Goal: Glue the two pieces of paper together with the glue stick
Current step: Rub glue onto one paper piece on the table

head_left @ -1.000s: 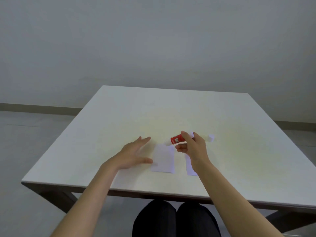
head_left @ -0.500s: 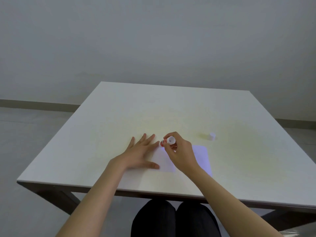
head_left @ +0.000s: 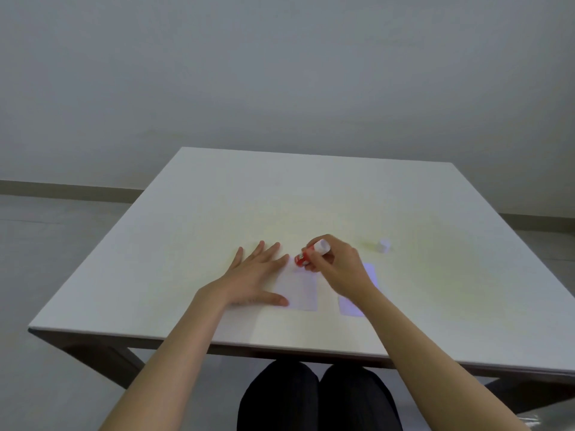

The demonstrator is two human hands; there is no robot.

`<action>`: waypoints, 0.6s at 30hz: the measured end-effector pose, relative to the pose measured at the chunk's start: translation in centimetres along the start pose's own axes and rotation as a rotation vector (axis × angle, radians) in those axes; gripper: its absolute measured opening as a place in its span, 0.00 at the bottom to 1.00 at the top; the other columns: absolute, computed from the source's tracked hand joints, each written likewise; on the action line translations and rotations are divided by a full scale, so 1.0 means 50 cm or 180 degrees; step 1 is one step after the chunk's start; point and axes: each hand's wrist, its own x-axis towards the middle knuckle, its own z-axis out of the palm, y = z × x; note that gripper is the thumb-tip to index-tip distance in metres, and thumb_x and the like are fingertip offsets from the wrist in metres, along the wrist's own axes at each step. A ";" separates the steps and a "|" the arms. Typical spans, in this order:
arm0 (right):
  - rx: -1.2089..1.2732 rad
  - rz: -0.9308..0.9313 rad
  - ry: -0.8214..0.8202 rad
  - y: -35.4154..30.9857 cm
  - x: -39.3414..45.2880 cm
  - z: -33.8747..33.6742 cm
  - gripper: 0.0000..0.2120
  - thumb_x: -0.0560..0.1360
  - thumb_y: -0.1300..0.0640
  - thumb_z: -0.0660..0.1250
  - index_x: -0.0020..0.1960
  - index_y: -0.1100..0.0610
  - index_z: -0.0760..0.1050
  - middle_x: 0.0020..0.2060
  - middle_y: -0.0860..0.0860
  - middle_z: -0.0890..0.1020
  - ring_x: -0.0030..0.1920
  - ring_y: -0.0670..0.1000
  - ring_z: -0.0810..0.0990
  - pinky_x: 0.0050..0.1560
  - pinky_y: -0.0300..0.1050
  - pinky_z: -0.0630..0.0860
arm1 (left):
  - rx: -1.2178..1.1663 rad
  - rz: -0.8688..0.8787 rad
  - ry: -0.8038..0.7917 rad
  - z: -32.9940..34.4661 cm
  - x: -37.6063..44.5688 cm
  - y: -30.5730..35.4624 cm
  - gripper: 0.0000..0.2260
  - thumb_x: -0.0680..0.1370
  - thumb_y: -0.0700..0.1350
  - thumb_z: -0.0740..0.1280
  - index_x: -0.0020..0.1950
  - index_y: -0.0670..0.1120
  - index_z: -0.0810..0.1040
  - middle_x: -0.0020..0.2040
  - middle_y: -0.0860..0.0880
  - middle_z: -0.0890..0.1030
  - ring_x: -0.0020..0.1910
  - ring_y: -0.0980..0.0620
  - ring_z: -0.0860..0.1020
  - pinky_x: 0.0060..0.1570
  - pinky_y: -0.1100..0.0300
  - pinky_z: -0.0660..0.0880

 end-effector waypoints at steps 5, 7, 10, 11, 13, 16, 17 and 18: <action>-0.0695 -0.0373 -0.0179 0.000 -0.020 0.009 0.04 0.75 0.58 0.65 0.50 0.56 0.76 0.41 0.51 0.86 0.42 0.50 0.84 0.47 0.44 0.80 | 0.0007 -0.0014 0.0018 0.004 0.001 0.000 0.43 0.68 0.69 0.64 0.77 0.60 0.47 0.79 0.56 0.40 0.76 0.54 0.34 0.72 0.44 0.31; -0.0717 -0.0590 -0.0667 -0.006 -0.048 0.021 0.05 0.75 0.56 0.64 0.50 0.52 0.75 0.42 0.49 0.86 0.42 0.47 0.83 0.48 0.42 0.80 | -0.0041 -0.0036 0.0029 0.004 0.002 0.000 0.42 0.68 0.68 0.65 0.77 0.61 0.48 0.79 0.56 0.40 0.76 0.54 0.34 0.73 0.44 0.31; -0.0536 -0.0525 -0.0734 -0.011 -0.047 0.013 0.03 0.75 0.58 0.64 0.48 0.55 0.76 0.40 0.46 0.86 0.39 0.43 0.83 0.45 0.40 0.80 | -0.0054 -0.0045 0.0013 0.002 0.002 0.003 0.43 0.69 0.67 0.65 0.77 0.60 0.47 0.79 0.56 0.40 0.76 0.55 0.34 0.73 0.44 0.31; -0.0466 -0.0424 -0.0614 -0.010 -0.039 0.004 0.03 0.75 0.60 0.65 0.48 0.57 0.76 0.39 0.46 0.86 0.39 0.43 0.84 0.46 0.43 0.81 | -0.0026 -0.0037 -0.0001 0.002 0.001 0.004 0.43 0.69 0.67 0.65 0.77 0.59 0.47 0.79 0.56 0.40 0.76 0.54 0.34 0.73 0.44 0.31; -0.0372 -0.0229 -0.0332 -0.008 -0.022 -0.015 0.03 0.76 0.61 0.65 0.47 0.60 0.76 0.38 0.46 0.85 0.40 0.44 0.84 0.48 0.48 0.81 | 0.0012 -0.0014 -0.0009 0.000 -0.001 0.004 0.43 0.69 0.68 0.65 0.77 0.58 0.47 0.79 0.55 0.40 0.76 0.54 0.34 0.72 0.45 0.31; -0.0481 -0.0129 -0.0026 0.002 -0.019 -0.025 0.03 0.76 0.61 0.65 0.48 0.59 0.76 0.37 0.42 0.84 0.39 0.43 0.83 0.46 0.47 0.80 | 0.0018 -0.0020 0.0002 -0.001 -0.002 0.003 0.43 0.69 0.68 0.65 0.77 0.58 0.47 0.79 0.56 0.40 0.76 0.54 0.34 0.72 0.46 0.31; -0.0542 -0.0195 -0.0007 0.004 -0.026 -0.024 0.03 0.76 0.61 0.65 0.49 0.59 0.76 0.38 0.42 0.84 0.39 0.43 0.83 0.45 0.45 0.80 | 0.0031 -0.0024 0.0003 0.000 -0.002 0.001 0.43 0.69 0.68 0.65 0.77 0.58 0.47 0.79 0.56 0.40 0.76 0.54 0.34 0.72 0.46 0.31; -0.0598 -0.0305 -0.0067 0.005 -0.037 -0.021 0.04 0.76 0.61 0.64 0.50 0.58 0.76 0.39 0.43 0.85 0.40 0.43 0.83 0.46 0.44 0.80 | 0.0046 -0.0028 -0.0001 0.001 -0.002 0.000 0.43 0.69 0.68 0.65 0.77 0.58 0.47 0.79 0.56 0.40 0.76 0.55 0.34 0.72 0.45 0.31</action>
